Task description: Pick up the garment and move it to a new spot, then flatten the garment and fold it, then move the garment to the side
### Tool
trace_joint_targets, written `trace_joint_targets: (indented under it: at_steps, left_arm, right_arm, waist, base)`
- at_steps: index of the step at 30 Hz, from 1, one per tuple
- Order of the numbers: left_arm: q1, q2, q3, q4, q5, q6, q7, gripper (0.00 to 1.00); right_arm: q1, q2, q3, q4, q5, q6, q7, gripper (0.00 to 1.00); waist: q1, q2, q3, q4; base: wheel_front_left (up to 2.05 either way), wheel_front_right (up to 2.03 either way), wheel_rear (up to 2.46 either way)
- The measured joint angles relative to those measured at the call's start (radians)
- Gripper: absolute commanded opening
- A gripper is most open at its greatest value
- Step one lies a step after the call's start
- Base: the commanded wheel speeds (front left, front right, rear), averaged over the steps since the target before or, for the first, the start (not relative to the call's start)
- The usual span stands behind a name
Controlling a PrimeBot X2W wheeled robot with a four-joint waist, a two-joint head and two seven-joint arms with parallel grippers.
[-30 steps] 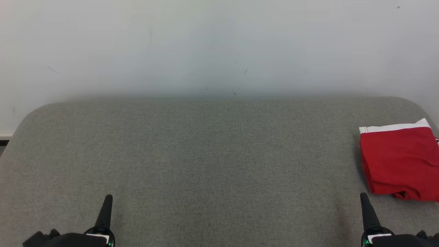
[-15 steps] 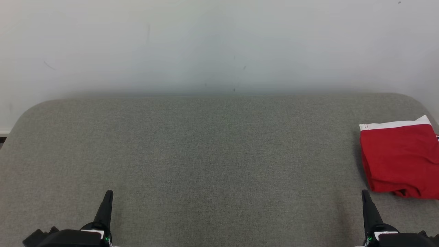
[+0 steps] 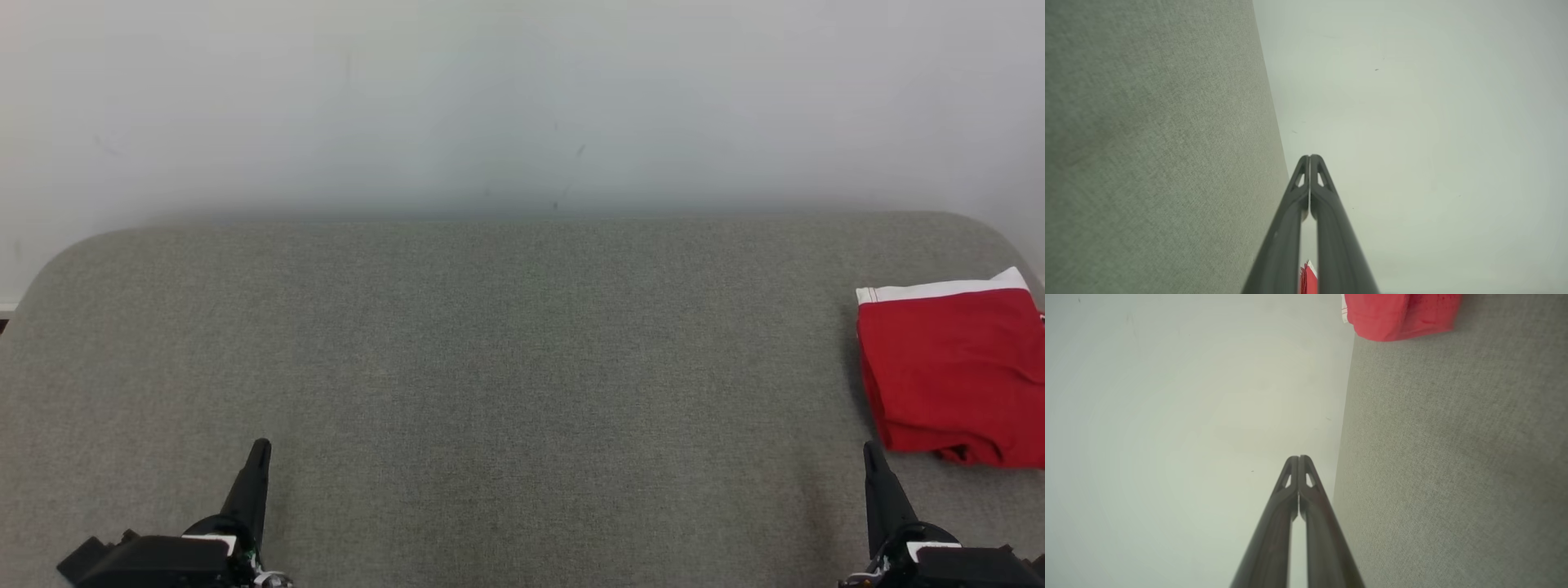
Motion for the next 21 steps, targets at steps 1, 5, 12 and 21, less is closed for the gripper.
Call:
trace_joint_targets:
  at_steps: [1,5,12,21]
  left_arm:
    - [-0.002,0.000,0.000,0.001,-0.007,0.000,0.001,0.00]
    - [-0.014,0.000,0.002,0.001,-0.031,0.000,0.009,0.00]
    - [-0.015,0.000,0.004,0.003,-0.051,0.000,0.014,0.00]
    - [-0.015,0.000,0.004,0.003,-0.051,0.000,0.014,0.00]
  right_arm:
    - [0.000,0.000,0.000,-0.001,0.007,0.000,0.000,0.00]
    - [-0.001,0.000,-0.002,-0.003,0.034,0.000,0.008,0.00]
    - [-0.002,0.000,-0.004,-0.005,0.057,0.000,0.009,0.00]
    - [-0.002,0.000,-0.004,-0.005,0.057,0.000,0.009,0.00]
  waist:
    - [0.0000,0.0000,0.001,0.000]
    - [0.0000,0.0000,0.005,-0.001]
    - [0.0000,0.0000,0.008,-0.002]
    - [0.0000,0.0000,0.008,-0.002]
  base:
    - [0.00,0.00,0.00]
    - [0.00,0.00,0.00]
    - [0.00,0.00,0.00]
    - [0.00,0.00,0.00]
